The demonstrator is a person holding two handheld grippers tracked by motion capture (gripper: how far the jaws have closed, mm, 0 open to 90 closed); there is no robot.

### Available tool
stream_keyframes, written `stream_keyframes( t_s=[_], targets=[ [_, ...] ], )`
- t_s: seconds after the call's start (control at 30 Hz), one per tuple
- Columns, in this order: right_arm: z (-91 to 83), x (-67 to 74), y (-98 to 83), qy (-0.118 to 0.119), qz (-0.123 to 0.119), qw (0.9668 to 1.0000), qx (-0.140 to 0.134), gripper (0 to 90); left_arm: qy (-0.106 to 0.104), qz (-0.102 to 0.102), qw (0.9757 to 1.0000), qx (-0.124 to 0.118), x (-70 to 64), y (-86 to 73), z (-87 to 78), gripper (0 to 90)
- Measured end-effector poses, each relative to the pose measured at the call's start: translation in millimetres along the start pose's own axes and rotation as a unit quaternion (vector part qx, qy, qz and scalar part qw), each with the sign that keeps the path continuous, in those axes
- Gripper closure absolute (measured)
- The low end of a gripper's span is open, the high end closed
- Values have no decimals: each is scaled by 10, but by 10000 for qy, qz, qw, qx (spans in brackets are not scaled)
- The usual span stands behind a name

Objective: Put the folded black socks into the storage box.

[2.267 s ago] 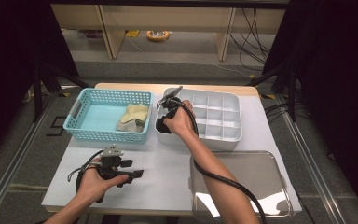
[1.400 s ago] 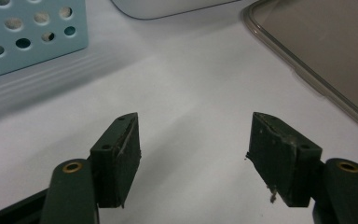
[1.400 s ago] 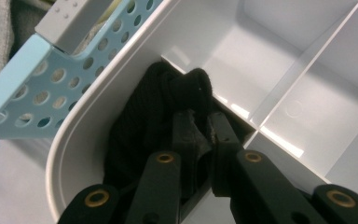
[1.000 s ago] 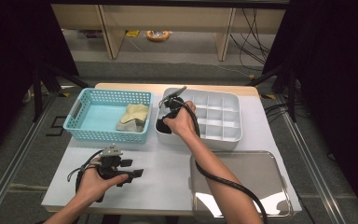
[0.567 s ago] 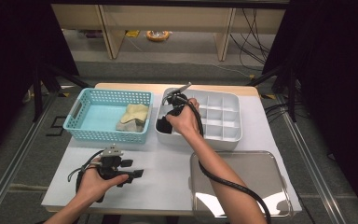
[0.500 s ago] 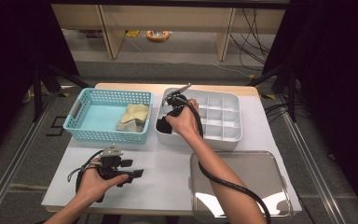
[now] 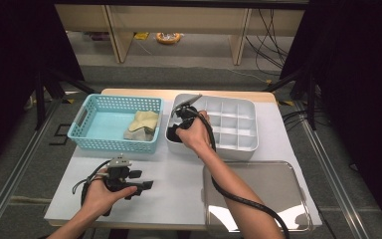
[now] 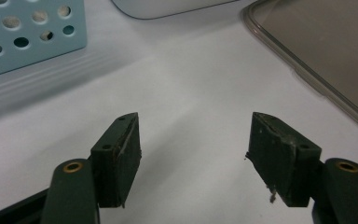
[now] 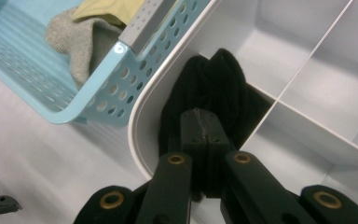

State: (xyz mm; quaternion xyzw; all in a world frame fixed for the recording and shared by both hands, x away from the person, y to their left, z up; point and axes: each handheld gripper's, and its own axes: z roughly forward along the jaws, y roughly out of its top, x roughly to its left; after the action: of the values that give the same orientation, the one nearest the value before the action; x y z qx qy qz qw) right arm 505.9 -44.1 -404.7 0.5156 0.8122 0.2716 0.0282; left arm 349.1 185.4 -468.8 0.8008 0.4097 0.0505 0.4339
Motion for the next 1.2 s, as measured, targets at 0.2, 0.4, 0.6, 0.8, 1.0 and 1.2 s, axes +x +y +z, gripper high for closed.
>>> stream_keyframes(
  t_s=[0.2, 0.4, 0.6, 0.8, 1.0, 1.2],
  targets=[
    [9, 9, -23, 71, -122, 9999, -26, 900, 34, 4, 10000, -9, -4, -1, 0, 340],
    [-20, 37, -49, 111, -66, 9999, -47, 900, 79, -10, 9999, -85, -4, 6, -15, 357],
    [-139, 36, -109, 187, -59, 9994, -294, 894, 124, 22, 9995, -292, -3, 90, -124, 434],
    [-299, -25, -225, 249, -166, 9982, -514, 855, 380, 60, 9983, -431, 58, 265, -226, 501],
    [-414, -72, -350, 272, -221, 9967, -737, 791, 557, -59, 9969, -554, 204, 541, -310, 522],
    [-509, -67, -442, 297, -249, 9953, -893, 746, 890, -98, 9951, -426, 413, 874, -271, 491]
  ],
)
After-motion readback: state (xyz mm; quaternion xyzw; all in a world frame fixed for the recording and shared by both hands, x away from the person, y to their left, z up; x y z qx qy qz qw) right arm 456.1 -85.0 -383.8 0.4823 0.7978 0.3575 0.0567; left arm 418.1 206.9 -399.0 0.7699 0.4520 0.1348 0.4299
